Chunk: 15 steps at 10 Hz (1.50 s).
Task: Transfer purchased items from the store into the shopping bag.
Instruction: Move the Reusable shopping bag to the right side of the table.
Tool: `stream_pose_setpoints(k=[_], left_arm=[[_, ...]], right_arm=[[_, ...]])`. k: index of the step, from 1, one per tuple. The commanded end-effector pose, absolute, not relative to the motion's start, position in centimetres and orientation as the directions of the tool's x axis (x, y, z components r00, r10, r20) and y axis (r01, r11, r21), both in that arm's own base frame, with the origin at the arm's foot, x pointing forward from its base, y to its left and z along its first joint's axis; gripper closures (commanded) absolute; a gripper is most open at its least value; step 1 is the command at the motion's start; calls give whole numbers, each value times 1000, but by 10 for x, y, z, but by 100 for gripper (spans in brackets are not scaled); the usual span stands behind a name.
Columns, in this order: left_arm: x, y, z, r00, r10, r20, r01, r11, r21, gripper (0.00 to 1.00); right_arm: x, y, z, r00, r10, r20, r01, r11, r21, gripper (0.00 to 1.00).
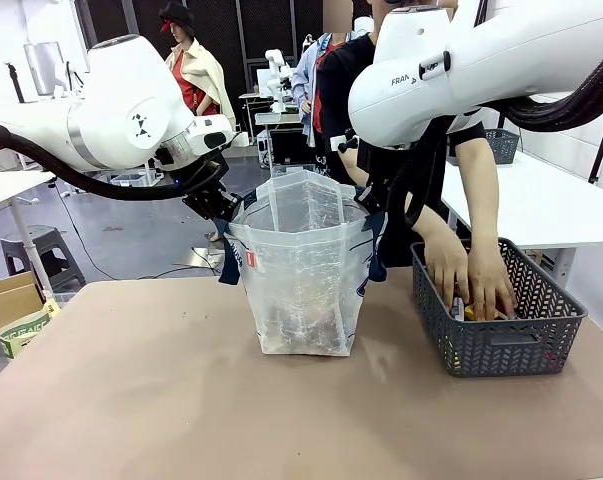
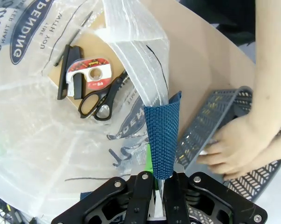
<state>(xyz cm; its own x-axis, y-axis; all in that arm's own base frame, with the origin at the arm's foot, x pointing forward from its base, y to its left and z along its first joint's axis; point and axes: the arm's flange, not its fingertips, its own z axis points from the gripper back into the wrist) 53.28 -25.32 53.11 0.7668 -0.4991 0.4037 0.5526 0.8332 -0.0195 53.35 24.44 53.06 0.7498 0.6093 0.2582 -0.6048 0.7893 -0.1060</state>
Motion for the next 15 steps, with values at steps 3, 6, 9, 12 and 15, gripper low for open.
stream_pose_setpoints(k=[3,6,9,12,15], left_arm=[[533,-251,531,770,-497,401,547,837,-12,100],[533,-251,531,770,-497,401,547,837,-12,100],[533,-251,531,770,-497,401,547,837,-12,100],[533,-251,531,770,-497,401,547,837,-12,100],[533,-251,531,770,-497,401,547,837,-12,100]], right_arm=[[534,244,532,749,609,260,-604,789,-110,100],[534,244,532,749,609,260,-604,789,-110,100],[534,244,532,749,609,260,-604,789,-110,100],[534,244,532,749,609,260,-604,789,-110,100],[534,244,532,749,609,260,-604,789,-110,100]])
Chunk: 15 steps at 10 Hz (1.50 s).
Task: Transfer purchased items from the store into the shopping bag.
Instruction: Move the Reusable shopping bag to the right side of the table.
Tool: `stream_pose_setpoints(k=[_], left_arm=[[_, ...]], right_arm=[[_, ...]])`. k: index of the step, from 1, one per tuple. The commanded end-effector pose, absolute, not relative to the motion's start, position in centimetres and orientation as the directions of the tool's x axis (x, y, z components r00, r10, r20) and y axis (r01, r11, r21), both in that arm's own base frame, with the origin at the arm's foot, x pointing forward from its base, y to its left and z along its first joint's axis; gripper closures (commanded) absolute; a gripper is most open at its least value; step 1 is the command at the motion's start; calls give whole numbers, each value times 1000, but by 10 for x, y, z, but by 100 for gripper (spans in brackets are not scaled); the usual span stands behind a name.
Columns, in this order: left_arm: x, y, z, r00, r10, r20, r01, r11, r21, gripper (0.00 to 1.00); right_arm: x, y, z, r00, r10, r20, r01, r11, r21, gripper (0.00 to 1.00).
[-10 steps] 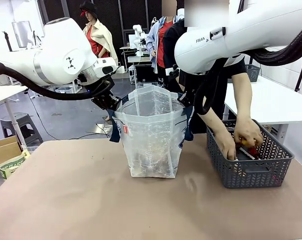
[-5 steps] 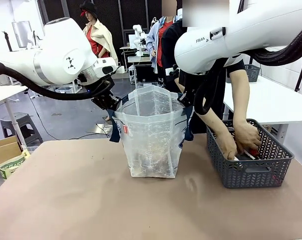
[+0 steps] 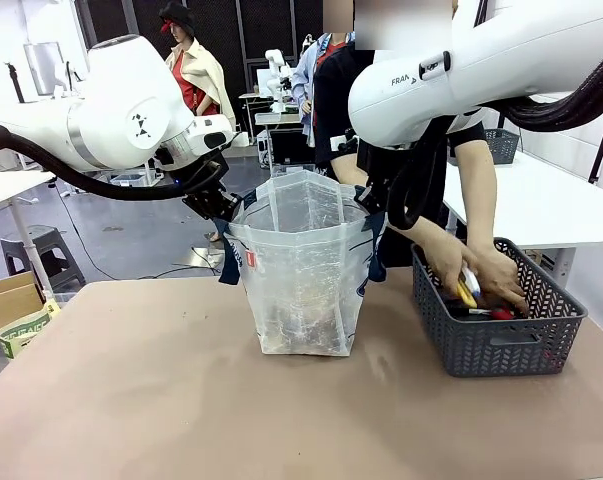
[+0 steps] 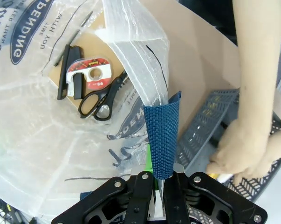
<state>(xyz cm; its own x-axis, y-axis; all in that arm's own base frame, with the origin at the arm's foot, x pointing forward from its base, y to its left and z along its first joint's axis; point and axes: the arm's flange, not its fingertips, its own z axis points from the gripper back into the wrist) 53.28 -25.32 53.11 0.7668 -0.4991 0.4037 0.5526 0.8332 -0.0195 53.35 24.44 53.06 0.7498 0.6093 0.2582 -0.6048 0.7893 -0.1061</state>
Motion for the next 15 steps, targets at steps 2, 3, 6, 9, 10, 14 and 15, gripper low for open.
stream_pose_setpoints(k=[2,3,6,9,10,14,15], left_arm=[[533,-251,531,770,-497,401,547,837,-12,100],[533,-251,531,770,-497,401,547,837,-12,100],[533,-251,531,770,-497,401,547,837,-12,100],[533,-251,531,770,-497,401,547,837,-12,100],[533,-251,531,770,-497,401,547,837,-12,100],[533,-251,531,770,-497,401,547,837,-12,100],[533,-251,531,770,-497,401,547,837,-12,100]], right_arm=[[534,244,532,749,609,260,-604,789,-110,100],[534,244,532,749,609,260,-604,789,-110,100],[534,244,532,749,609,260,-604,789,-110,100],[534,244,532,749,609,260,-604,789,-110,100],[534,244,532,749,609,260,-604,789,-110,100],[534,244,532,749,609,260,-604,789,-110,100],[534,244,532,749,609,260,-604,789,-110,100]])
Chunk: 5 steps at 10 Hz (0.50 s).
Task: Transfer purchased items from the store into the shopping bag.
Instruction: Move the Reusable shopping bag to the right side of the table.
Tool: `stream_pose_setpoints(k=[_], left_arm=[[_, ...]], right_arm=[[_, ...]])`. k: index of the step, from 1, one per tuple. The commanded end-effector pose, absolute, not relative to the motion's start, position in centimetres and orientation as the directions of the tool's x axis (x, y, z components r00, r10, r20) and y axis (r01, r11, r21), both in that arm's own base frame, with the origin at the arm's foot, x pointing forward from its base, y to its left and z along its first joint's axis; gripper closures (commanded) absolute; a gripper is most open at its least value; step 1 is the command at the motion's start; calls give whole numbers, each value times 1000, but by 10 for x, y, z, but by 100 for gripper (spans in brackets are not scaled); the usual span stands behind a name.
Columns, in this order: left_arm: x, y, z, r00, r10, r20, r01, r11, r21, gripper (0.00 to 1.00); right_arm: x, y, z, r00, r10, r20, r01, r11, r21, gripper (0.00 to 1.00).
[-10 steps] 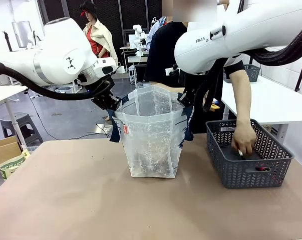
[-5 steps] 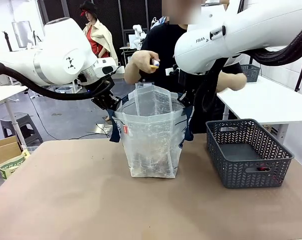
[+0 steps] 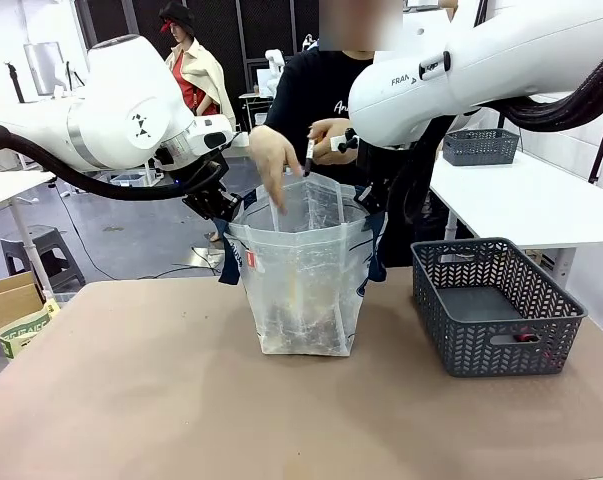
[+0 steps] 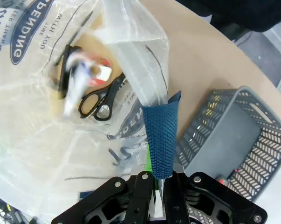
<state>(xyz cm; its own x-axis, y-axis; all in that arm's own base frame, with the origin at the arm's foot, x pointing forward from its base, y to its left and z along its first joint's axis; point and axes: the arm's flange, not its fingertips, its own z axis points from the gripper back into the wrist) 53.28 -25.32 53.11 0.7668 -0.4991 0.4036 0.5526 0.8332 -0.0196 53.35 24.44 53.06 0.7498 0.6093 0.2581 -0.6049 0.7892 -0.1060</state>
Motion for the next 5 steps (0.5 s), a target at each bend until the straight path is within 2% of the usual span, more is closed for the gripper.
stream_pose_setpoints(k=[1,5], left_arm=[[533,-251,531,770,-497,401,547,837,-12,100],[533,-251,531,770,-497,401,547,837,-12,100]], right_arm=[[534,244,532,749,609,260,-604,789,-110,100],[534,244,532,749,609,260,-604,789,-110,100]])
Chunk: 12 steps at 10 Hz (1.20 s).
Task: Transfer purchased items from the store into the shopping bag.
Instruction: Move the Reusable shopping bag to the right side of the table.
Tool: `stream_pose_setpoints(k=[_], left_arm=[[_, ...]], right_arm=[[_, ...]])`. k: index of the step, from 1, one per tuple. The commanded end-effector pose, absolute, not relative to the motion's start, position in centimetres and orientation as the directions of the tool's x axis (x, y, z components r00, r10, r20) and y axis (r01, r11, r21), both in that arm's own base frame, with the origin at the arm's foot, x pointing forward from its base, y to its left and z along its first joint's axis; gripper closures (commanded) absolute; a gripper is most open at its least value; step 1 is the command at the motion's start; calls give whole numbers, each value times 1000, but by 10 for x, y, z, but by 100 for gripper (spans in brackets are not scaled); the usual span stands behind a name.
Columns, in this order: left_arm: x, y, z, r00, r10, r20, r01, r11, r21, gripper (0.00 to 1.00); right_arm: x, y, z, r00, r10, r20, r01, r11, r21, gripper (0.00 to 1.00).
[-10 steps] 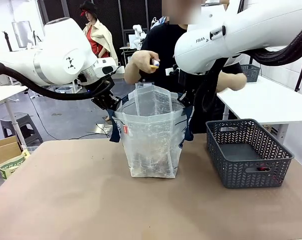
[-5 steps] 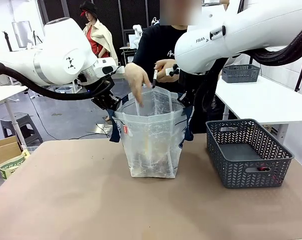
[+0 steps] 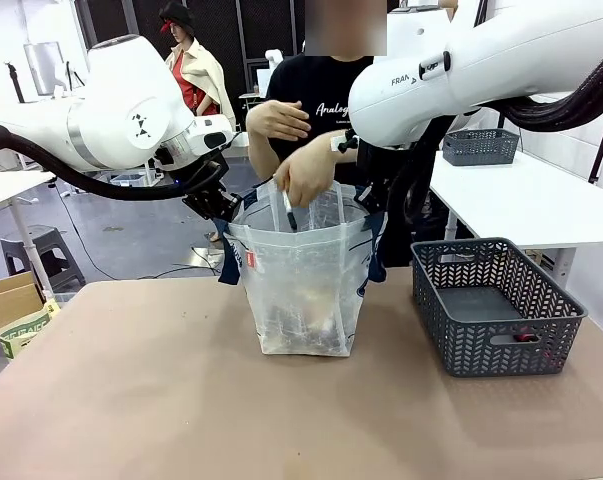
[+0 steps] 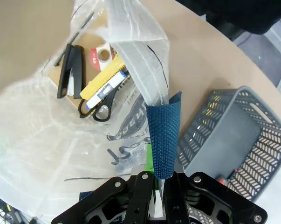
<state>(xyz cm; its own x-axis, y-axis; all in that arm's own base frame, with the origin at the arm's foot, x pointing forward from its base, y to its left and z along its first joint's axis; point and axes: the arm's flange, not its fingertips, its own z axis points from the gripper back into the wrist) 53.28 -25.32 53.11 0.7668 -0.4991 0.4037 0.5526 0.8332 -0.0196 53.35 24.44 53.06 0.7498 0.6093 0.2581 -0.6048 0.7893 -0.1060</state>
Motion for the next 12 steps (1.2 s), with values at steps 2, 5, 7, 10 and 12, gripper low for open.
stream_pose_setpoints(k=[2,5,7,10,12], left_arm=[[533,-251,531,770,-497,401,547,837,-12,100],[533,-251,531,770,-497,401,547,837,-12,100],[533,-251,531,770,-497,401,547,837,-12,100],[533,-251,531,770,-497,401,547,837,-12,100],[533,-251,531,770,-497,401,547,837,-12,100]], right_arm=[[534,244,532,749,609,260,-604,789,-110,100],[534,244,532,749,609,260,-604,789,-110,100],[534,244,532,749,609,260,-604,789,-110,100],[534,244,532,749,609,260,-604,789,-110,100],[534,244,532,749,609,260,-604,789,-110,100]])
